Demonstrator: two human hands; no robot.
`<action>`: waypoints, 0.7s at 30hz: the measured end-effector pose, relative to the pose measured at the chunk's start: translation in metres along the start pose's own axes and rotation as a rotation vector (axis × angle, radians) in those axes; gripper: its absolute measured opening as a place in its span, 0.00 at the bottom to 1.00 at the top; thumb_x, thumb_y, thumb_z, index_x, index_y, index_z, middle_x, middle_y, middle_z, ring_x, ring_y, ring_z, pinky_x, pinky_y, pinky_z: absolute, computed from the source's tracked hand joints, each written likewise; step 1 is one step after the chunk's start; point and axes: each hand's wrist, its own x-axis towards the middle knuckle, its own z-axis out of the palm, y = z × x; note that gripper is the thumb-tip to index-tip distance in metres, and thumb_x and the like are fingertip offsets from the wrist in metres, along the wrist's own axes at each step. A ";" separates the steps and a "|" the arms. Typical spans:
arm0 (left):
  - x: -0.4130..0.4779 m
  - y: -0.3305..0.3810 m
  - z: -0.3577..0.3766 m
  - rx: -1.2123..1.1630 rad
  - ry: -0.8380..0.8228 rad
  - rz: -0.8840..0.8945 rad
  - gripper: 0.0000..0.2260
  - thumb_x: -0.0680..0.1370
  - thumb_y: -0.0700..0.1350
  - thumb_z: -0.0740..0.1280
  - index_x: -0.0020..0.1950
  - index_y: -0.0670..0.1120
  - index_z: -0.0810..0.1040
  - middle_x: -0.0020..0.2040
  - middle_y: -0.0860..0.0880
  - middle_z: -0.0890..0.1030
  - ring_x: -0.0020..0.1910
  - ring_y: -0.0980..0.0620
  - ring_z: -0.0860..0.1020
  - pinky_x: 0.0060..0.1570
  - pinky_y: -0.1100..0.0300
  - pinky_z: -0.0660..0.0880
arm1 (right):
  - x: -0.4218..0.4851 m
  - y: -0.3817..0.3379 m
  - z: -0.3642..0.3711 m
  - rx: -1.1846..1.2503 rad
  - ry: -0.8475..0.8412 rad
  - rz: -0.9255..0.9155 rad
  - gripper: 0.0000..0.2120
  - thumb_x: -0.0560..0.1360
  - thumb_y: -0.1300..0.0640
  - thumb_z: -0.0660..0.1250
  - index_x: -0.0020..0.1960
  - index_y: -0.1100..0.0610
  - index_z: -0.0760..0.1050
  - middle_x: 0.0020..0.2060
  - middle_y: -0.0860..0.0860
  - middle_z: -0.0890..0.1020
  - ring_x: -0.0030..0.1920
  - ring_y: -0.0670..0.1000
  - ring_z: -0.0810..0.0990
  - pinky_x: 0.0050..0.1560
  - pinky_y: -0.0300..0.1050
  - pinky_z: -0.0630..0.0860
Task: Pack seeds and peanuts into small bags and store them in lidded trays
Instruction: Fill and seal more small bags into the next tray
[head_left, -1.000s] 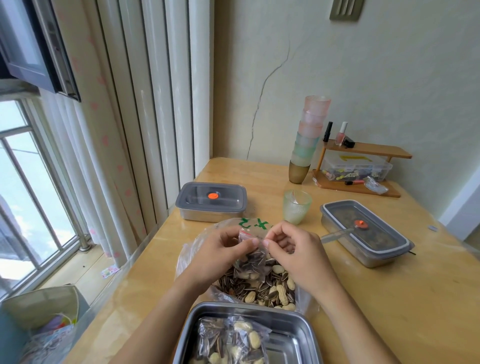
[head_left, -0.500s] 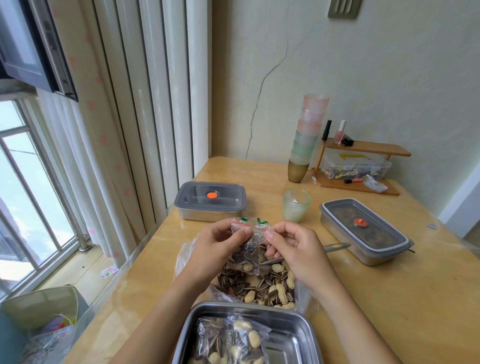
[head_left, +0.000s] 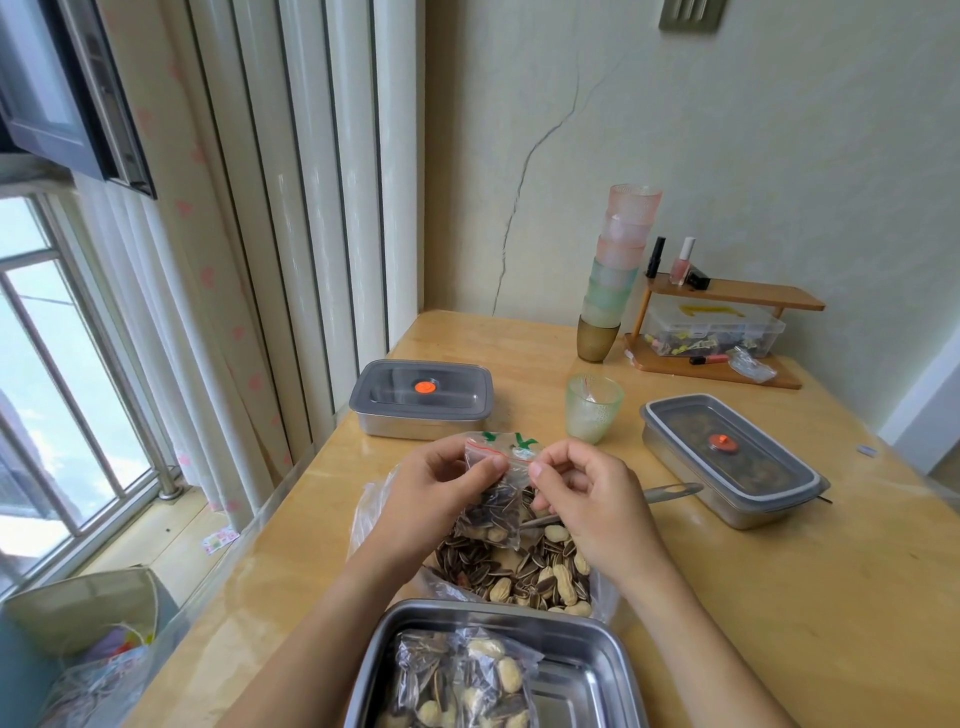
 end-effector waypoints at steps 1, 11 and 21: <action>0.000 0.000 0.000 0.015 -0.001 -0.002 0.05 0.80 0.40 0.71 0.49 0.39 0.84 0.42 0.46 0.84 0.41 0.54 0.79 0.41 0.65 0.74 | 0.000 0.000 0.001 -0.005 0.008 -0.008 0.07 0.80 0.59 0.71 0.43 0.54 0.80 0.33 0.51 0.84 0.35 0.48 0.84 0.41 0.40 0.79; -0.001 0.003 0.000 0.034 0.003 0.000 0.04 0.80 0.40 0.71 0.50 0.40 0.85 0.48 0.38 0.85 0.46 0.47 0.82 0.48 0.54 0.78 | -0.001 0.003 0.005 0.060 -0.010 -0.022 0.05 0.80 0.53 0.71 0.46 0.46 0.80 0.38 0.48 0.84 0.40 0.52 0.83 0.45 0.51 0.80; -0.002 0.003 0.002 0.065 -0.001 0.008 0.05 0.79 0.41 0.72 0.49 0.40 0.85 0.47 0.39 0.85 0.44 0.50 0.82 0.47 0.56 0.78 | -0.001 0.004 0.008 0.043 0.012 -0.043 0.03 0.76 0.51 0.69 0.44 0.48 0.80 0.35 0.49 0.83 0.39 0.57 0.82 0.46 0.60 0.80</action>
